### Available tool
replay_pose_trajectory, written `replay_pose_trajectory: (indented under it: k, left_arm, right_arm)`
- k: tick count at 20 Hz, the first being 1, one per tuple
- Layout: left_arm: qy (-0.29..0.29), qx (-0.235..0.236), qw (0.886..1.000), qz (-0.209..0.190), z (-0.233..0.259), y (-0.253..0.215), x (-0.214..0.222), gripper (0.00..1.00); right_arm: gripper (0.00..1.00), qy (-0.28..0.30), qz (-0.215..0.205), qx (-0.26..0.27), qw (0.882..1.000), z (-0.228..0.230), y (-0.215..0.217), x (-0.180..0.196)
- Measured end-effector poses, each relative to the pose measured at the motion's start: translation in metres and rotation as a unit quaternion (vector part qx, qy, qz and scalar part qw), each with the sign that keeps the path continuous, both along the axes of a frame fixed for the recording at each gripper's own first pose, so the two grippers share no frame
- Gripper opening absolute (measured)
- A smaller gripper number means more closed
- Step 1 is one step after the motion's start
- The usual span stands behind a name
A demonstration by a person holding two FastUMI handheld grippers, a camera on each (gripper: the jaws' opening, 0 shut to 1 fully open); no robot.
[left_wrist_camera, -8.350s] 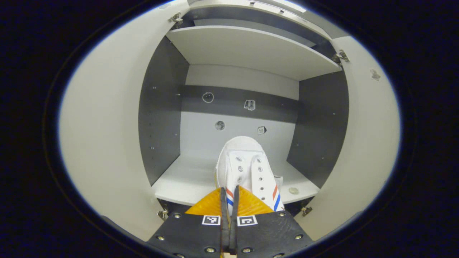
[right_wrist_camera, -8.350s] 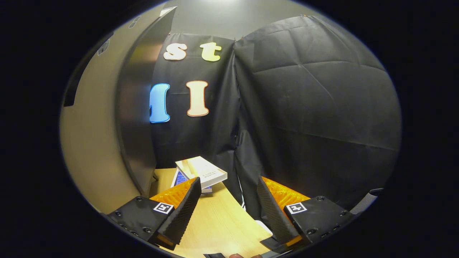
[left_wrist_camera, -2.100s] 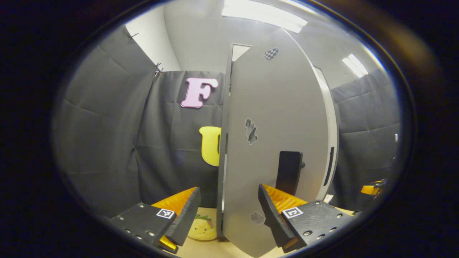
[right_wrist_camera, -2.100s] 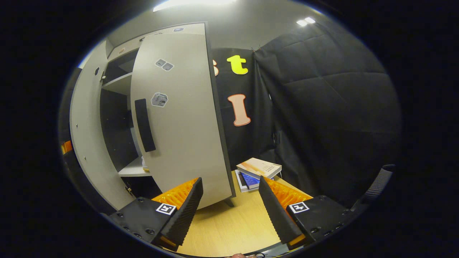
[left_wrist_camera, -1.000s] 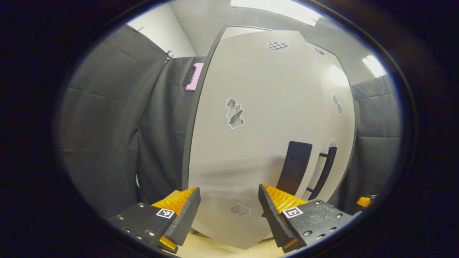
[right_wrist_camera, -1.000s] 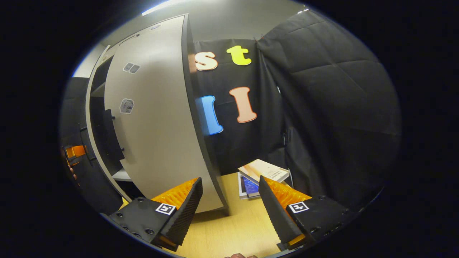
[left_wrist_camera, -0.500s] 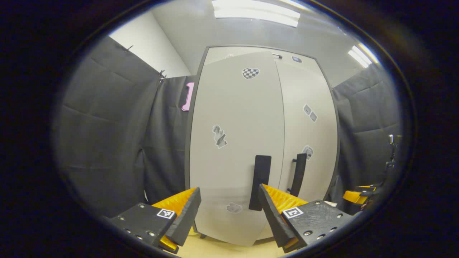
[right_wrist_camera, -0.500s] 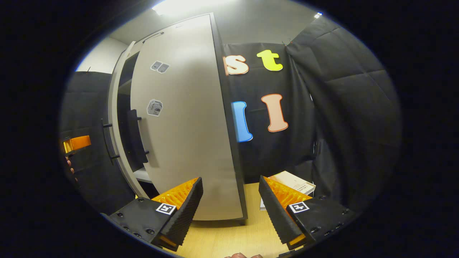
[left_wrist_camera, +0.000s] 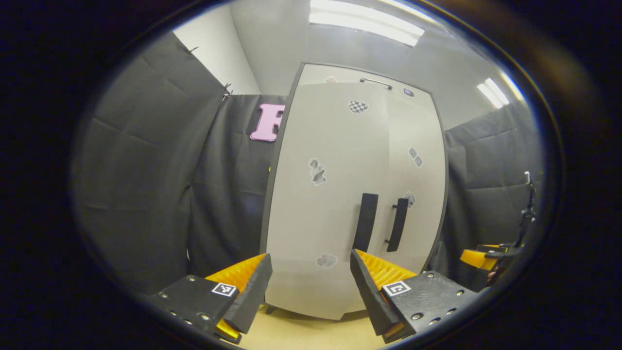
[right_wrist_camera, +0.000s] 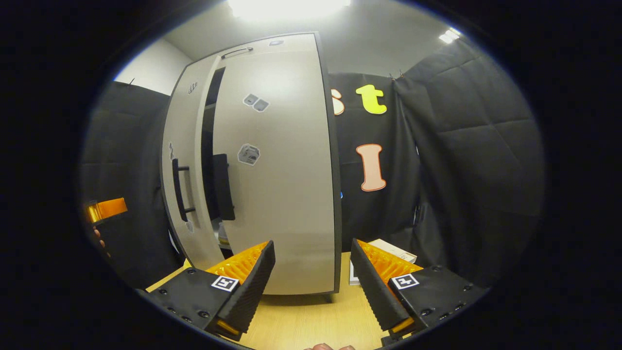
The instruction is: Grab one shoe with the right hand and put it into the shoe cabinet, grab the other shoe with the left hand and put it into the shoe cabinet; then close the right door with the right hand and the left door with the left hand.
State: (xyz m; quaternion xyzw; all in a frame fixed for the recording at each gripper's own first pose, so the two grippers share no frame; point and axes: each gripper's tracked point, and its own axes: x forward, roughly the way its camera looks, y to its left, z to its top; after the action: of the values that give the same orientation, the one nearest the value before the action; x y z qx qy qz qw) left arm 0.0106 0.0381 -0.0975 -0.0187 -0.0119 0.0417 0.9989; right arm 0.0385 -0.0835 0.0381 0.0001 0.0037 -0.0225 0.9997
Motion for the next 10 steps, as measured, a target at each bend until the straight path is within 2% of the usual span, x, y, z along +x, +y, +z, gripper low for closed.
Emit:
replay_pose_trajectory:
  k: [7,10]
  left_arm:
    - [0.017,0.012,1.0,0.002,-0.041,0.015,-0.057,0.93]
    - [0.024,0.017,0.999,-0.012,-0.046,0.013,-0.067,0.91]
  right_arm:
    - [0.98,0.017,0.021,-0.018,0.999,-0.031,0.046,-0.033]
    - [0.98,0.017,0.023,-0.026,0.999,-0.024,0.06,-0.041]
